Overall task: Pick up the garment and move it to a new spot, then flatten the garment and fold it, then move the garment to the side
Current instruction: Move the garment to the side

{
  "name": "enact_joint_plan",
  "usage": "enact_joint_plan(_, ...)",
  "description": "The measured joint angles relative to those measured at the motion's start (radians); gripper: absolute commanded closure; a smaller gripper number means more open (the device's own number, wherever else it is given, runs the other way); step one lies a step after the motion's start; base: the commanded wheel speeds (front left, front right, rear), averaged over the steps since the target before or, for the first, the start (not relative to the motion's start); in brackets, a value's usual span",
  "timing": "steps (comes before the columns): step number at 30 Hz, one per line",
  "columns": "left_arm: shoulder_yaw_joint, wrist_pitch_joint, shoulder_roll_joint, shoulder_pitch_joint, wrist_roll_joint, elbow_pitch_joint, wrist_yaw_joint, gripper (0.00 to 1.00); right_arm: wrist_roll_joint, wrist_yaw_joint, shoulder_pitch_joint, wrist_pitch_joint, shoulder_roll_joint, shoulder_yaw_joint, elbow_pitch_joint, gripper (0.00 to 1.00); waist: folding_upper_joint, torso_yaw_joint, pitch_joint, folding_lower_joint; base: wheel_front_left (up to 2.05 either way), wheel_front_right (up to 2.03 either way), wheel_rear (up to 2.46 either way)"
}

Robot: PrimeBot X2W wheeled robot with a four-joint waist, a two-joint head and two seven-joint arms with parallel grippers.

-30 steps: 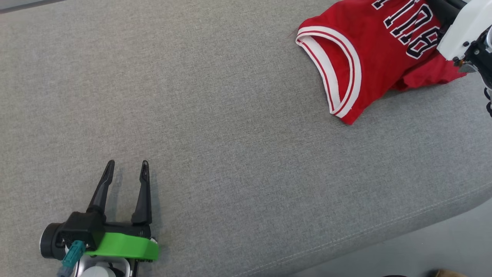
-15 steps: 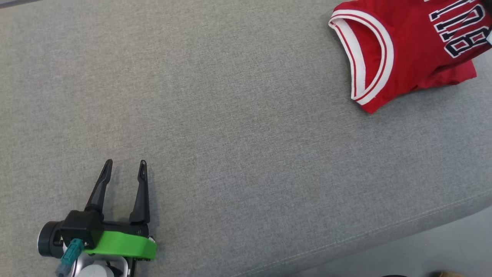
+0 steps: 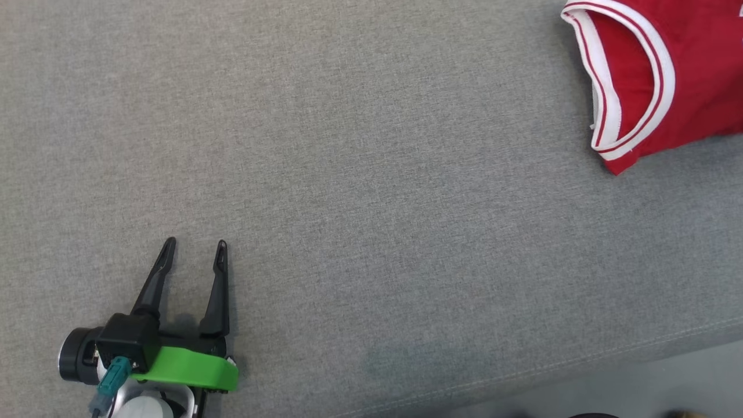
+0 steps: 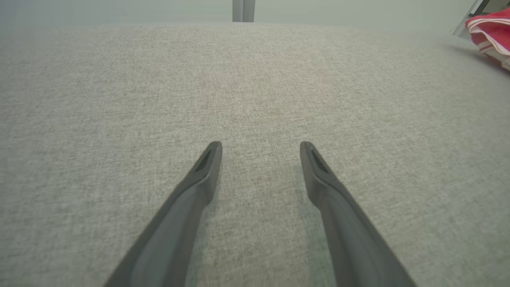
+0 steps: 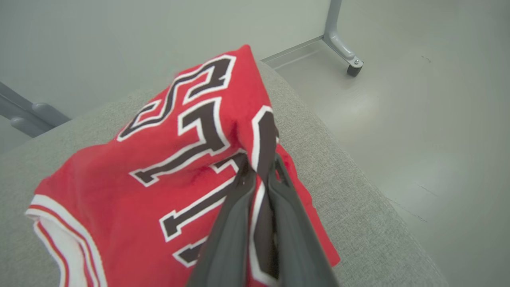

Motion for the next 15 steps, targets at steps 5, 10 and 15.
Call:
enact_joint_plan(5,-0.009,0.0,0.01,0.0,0.004,-0.007,0.0,0.0,-0.056,0.0,-0.002,-0.104,0.012,-0.046,0.103,1.0,0.0,0.017,0.026,0.0,0.0,0.0,0.0)
enact_joint_plan(10,-0.005,-0.001,0.016,0.002,0.007,-0.018,0.0,0.0,-0.157,0.0,-0.043,-0.276,0.02,-0.092,0.207,0.0,0.0,0.031,0.052,0.0,0.0,0.0,0.0)
enact_joint_plan(15,-0.005,-0.001,0.015,0.004,0.01,-0.017,0.0,0.0,-0.233,0.001,-0.064,-0.371,0.052,-0.097,0.286,0.0,0.0,0.032,0.046,0.0,0.0,0.0,0.0)
